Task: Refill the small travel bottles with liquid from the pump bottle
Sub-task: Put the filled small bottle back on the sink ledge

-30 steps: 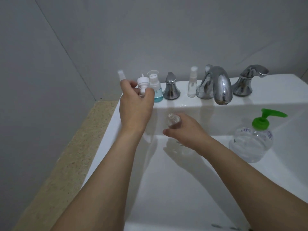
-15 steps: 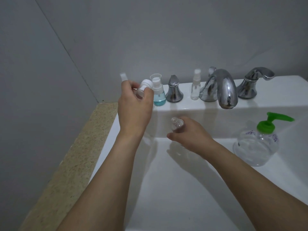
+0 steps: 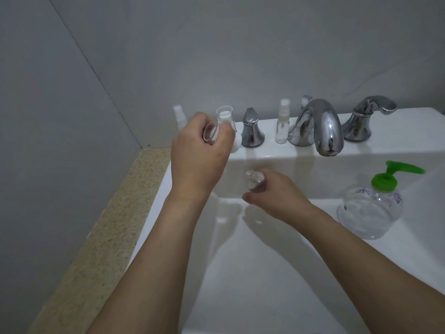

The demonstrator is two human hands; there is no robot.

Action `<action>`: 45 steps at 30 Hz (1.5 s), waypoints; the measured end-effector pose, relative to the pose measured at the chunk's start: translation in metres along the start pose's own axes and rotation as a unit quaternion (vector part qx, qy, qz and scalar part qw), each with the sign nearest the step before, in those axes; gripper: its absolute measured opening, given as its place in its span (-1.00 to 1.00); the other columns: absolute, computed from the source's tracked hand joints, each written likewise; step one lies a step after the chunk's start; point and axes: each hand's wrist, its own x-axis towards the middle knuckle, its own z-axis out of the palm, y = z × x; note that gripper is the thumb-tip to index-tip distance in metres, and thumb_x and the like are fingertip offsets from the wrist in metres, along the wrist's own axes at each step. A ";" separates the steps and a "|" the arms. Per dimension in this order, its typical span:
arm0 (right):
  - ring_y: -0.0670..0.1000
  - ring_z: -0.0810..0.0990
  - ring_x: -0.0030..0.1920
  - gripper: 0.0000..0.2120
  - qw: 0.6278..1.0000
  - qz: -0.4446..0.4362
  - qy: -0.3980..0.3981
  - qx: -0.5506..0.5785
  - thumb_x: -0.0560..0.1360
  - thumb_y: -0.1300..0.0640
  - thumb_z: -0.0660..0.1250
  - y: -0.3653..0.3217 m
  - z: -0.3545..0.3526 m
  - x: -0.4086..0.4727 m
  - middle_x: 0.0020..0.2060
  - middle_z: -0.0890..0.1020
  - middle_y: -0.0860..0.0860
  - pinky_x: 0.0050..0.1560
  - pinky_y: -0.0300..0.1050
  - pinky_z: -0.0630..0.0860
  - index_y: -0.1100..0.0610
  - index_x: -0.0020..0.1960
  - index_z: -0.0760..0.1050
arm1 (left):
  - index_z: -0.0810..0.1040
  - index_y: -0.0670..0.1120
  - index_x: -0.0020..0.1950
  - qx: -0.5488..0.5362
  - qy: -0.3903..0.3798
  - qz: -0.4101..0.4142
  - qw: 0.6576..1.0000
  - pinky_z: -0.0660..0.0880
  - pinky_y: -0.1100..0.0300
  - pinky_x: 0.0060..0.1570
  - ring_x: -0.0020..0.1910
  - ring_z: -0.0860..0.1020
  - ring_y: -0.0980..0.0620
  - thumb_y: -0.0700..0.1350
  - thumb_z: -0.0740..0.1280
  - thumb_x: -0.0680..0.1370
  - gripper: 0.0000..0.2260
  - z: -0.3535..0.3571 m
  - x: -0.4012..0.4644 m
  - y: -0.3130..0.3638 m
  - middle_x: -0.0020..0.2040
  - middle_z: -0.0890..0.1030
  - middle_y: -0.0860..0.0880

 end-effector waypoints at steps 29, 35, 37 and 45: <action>-0.03 0.60 -0.07 -0.74 0.999 0.025 -0.002 -0.043 0.32 -0.08 0.42 -0.002 0.000 0.000 -0.14 0.61 -0.15 0.04 0.03 0.56 -0.04 -0.05 0.50 | 0.54 -0.16 -0.10 0.087 -0.259 -0.154 0.950 0.50 0.04 -0.21 -0.28 0.49 -0.05 0.13 0.32 0.51 -0.67 0.007 0.000 -0.020 -0.27 0.58 -0.02; -0.04 0.59 -0.04 -0.76 0.999 0.020 -0.007 -0.042 0.34 -0.07 0.42 -0.002 -0.001 -0.001 -0.12 0.61 -0.15 0.06 0.03 0.55 -0.04 -0.04 0.51 | 0.47 -0.14 -0.01 0.042 -0.314 -0.174 0.932 0.48 0.02 -0.20 -0.22 0.47 -0.03 0.13 0.26 0.59 -0.68 0.010 -0.004 -0.022 -0.20 0.51 0.01; -0.04 0.59 -0.03 -0.75 0.999 0.018 -0.009 -0.048 0.34 -0.08 0.42 -0.001 0.000 -0.001 -0.10 0.61 -0.15 0.06 0.03 0.55 -0.03 -0.03 0.51 | 0.47 -0.10 -0.04 0.050 -0.315 -0.170 0.932 0.49 0.00 -0.16 -0.21 0.49 -0.01 0.18 0.21 0.65 -0.66 0.011 -0.005 -0.024 -0.22 0.51 0.03; -0.04 0.59 -0.01 -0.72 0.998 0.016 -0.011 -0.055 0.33 -0.09 0.41 0.000 0.000 0.001 -0.07 0.60 -0.16 0.06 0.04 0.55 -0.04 0.00 0.50 | 0.48 -0.12 0.00 0.041 -0.319 -0.180 0.929 0.44 -0.01 -0.12 -0.19 0.48 -0.03 0.16 0.27 0.56 -0.66 0.011 -0.005 -0.025 -0.18 0.53 0.00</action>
